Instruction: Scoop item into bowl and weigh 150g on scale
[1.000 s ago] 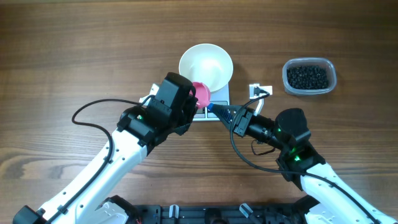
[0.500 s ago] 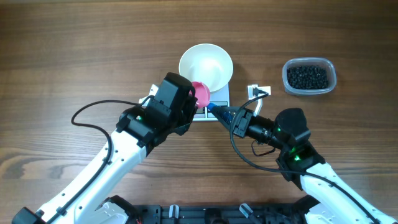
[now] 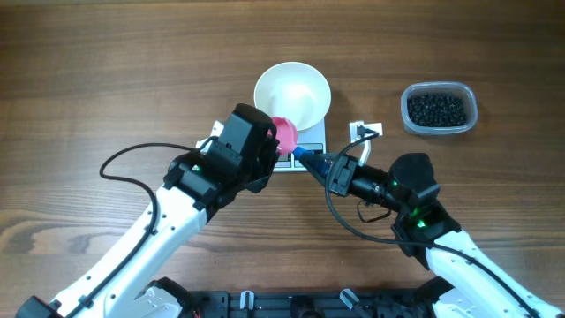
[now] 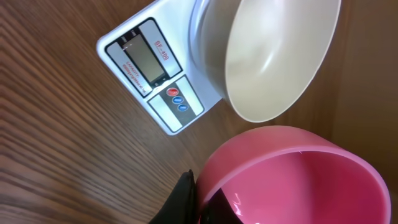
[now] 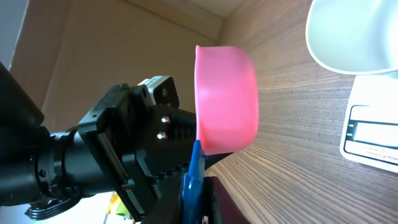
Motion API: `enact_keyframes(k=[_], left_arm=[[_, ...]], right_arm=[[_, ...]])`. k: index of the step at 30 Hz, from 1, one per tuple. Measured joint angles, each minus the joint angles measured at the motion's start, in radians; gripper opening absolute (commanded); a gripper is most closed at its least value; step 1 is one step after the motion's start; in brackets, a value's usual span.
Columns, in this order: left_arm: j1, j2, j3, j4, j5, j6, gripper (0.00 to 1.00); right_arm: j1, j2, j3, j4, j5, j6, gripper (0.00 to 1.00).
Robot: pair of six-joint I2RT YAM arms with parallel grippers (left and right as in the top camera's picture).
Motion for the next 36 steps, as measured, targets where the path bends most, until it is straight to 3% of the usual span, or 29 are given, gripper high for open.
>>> enact_keyframes(k=[8,16,36], left_arm=[[0.0,-0.002,0.001,-0.008,-0.001,-0.005,0.04],[0.0,-0.002,0.001,-0.018,-0.003,-0.008,0.04],[-0.001,-0.002,0.001,-0.043,-0.003,-0.015,0.04]], right_arm=[[0.0,0.004,0.0,-0.006,0.0,0.0,0.04],[0.001,0.005,0.0,-0.007,0.0,0.003,0.13],[0.003,0.005,0.0,0.001,0.011,0.022,0.17]])
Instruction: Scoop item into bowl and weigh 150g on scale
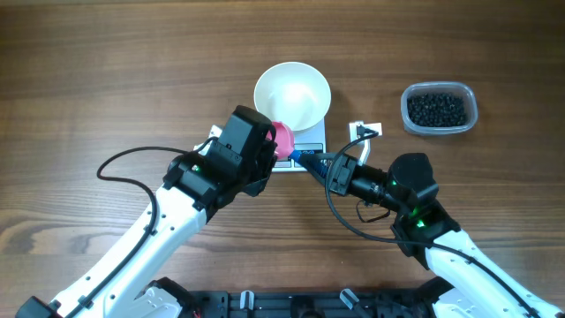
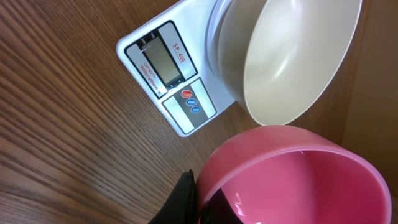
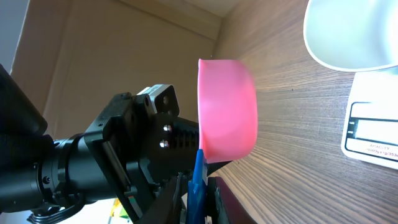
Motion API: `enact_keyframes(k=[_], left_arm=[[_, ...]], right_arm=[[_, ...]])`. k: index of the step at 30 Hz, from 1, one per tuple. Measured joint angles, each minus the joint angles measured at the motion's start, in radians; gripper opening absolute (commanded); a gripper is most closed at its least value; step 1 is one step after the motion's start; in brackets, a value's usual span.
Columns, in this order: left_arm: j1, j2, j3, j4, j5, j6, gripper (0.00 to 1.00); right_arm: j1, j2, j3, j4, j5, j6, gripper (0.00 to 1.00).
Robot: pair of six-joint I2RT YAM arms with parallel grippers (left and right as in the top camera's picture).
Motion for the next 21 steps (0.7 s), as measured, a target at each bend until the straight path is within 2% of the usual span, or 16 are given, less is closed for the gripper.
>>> enact_keyframes(k=[7,12,18,21], left_arm=[[0.0,0.0,0.0,0.0,0.0,0.0,0.04],[0.0,0.0,0.0,0.0,0.0,0.0,0.04],[0.0,0.0,0.0,0.0,0.0,0.0,0.04],[0.0,0.0,0.0,0.0,0.0,0.0,0.08]], right_arm=[[0.0,0.0,0.0,0.0,0.002,0.0,0.13],[0.0,0.0,0.0,-0.002,0.003,0.0,0.04],[0.0,0.0,0.0,-0.006,0.006,-0.001,0.05],[0.0,0.0,0.0,-0.006,0.006,-0.001,0.04]])
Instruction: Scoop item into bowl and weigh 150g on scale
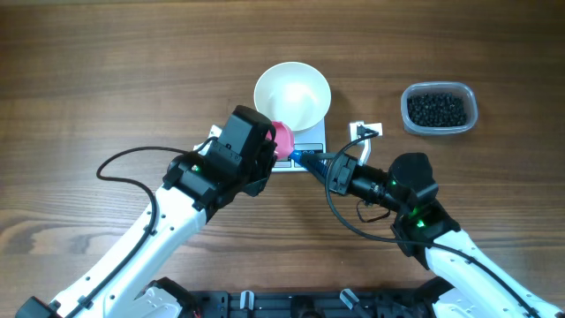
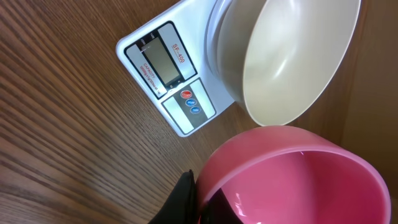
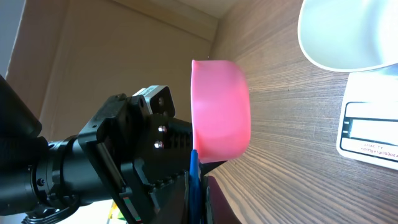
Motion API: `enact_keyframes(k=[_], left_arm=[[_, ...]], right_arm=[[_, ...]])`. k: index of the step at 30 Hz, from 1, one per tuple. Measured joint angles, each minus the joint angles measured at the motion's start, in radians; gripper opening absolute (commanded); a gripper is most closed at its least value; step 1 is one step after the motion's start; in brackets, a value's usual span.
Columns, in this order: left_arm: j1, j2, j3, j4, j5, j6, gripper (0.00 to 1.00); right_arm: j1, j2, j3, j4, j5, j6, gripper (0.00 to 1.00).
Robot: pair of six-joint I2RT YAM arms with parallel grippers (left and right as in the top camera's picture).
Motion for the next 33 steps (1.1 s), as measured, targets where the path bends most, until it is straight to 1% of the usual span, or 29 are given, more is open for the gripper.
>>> enact_keyframes(k=[2,4,5,6,14,17,18,19,23,26,28,30,33], left_arm=[[0.0,0.0,0.0,0.0,0.0,0.0,0.18],[0.0,0.0,0.0,0.0,0.0,0.003,0.43],[-0.001,0.0,0.0,-0.006,-0.003,0.001,0.51],[-0.001,0.0,0.0,-0.008,-0.004,0.005,0.52],[-0.001,-0.001,0.0,-0.011,-0.015,0.004,0.53],[-0.001,-0.016,0.0,-0.004,-0.037,0.016,0.36],[-0.001,-0.029,0.0,0.001,-0.047,0.029,0.34],[-0.001,-0.039,0.0,0.005,-0.056,0.037,0.33],[-0.001,-0.092,0.0,0.013,-0.087,0.063,0.35],[-0.001,-0.1,0.0,0.014,-0.095,0.068,0.38],[-0.001,-0.097,0.0,0.012,-0.094,0.072,0.38],[-0.001,-0.095,0.0,0.012,-0.09,0.073,0.43],[-0.001,-0.088,0.0,0.011,-0.077,0.08,0.44]], right_arm=[[0.0,0.0,0.0,0.0,0.002,0.0,0.04],[0.0,0.0,0.0,0.002,0.003,0.0,0.04],[-0.001,0.0,0.0,0.005,0.004,0.0,0.04],[-0.001,0.0,0.0,0.006,0.008,-0.001,0.05],[-0.002,0.0,0.0,0.005,0.013,-0.085,0.04],[-0.002,0.0,0.0,0.005,0.021,-0.122,0.04],[-0.002,0.0,0.0,0.005,0.022,-0.129,0.05],[-0.002,0.0,0.0,0.005,0.022,-0.137,0.05],[-0.002,0.0,0.0,0.006,0.02,-0.138,0.05],[-0.002,0.0,0.0,0.024,0.005,-0.105,0.05],[-0.002,0.0,0.0,0.042,-0.009,-0.076,0.05],[-0.002,0.0,0.0,0.043,-0.016,-0.055,0.05],[-0.002,0.0,0.0,0.044,-0.026,-0.021,0.05]])
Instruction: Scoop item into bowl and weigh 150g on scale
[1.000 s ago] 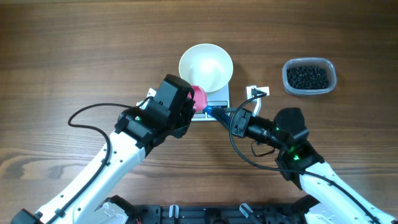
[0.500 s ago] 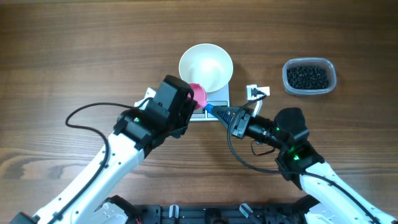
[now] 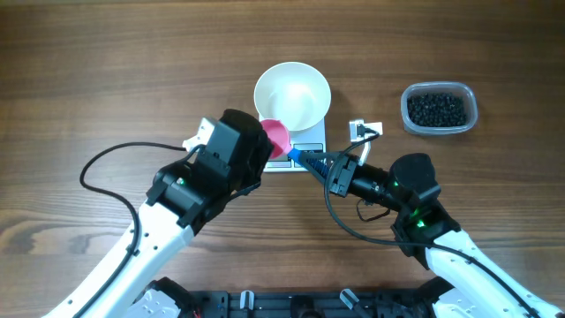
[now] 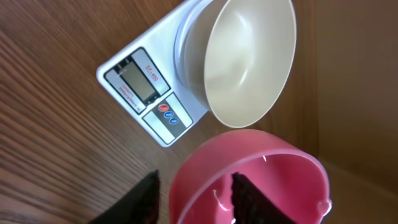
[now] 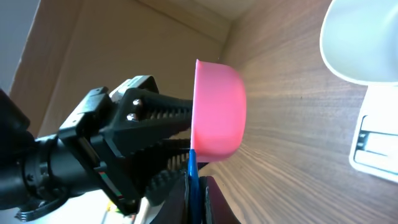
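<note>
A pink scoop cup [image 3: 276,137] with a blue handle [image 5: 191,177] hangs over the front of the white scale [image 4: 140,87], which carries an empty white bowl [image 3: 292,93]. My right gripper [image 5: 193,202] is shut on the blue handle. My left gripper [image 4: 196,182] is open astride the cup's near rim, one finger inside the pink cup [image 4: 249,180] and one outside, both apart from the wall. The cup is empty. A clear tub of black beans [image 3: 439,108] sits at the right.
A small white tag [image 3: 365,130] lies just right of the scale. Both arms meet in front of the scale, and black cables loop beside each arm over the wooden table [image 3: 106,71].
My left gripper has opened and let go of the pink cup's rim. The left arm has drawn back to the left. The right gripper still holds the blue handle.
Through all earlier moments my left gripper was shut on the pink cup's rim while my right gripper held the blue handle, the scoop shifting only slightly by the scale. Now the left gripper is open and only the right one holds the scoop.
</note>
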Motion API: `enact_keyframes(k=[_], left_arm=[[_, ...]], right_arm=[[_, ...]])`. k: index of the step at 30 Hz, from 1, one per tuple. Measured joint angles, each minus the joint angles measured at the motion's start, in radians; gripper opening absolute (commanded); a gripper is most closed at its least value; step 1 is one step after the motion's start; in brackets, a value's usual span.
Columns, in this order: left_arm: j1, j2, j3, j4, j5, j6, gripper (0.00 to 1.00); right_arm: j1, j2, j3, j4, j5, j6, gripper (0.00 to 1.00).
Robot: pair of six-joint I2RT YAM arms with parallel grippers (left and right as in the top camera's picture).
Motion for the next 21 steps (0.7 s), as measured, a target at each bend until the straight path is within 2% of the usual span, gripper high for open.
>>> enact_keyframes(k=[6,11,21], left_arm=[[0.0,0.011,0.0,-0.004,0.014,0.001,0.31],[0.0,0.011,0.0,-0.014,0.018,0.001,0.04],[-0.001,0.013,-0.001,-0.015,0.021,0.015,0.04]], right_arm=[[0.0,0.0,0.0,0.01,-0.036,0.073,0.04],[-0.002,0.0,0.0,0.018,-0.028,0.129,0.04],[-0.006,-0.001,0.0,0.028,-0.031,0.134,0.06]])
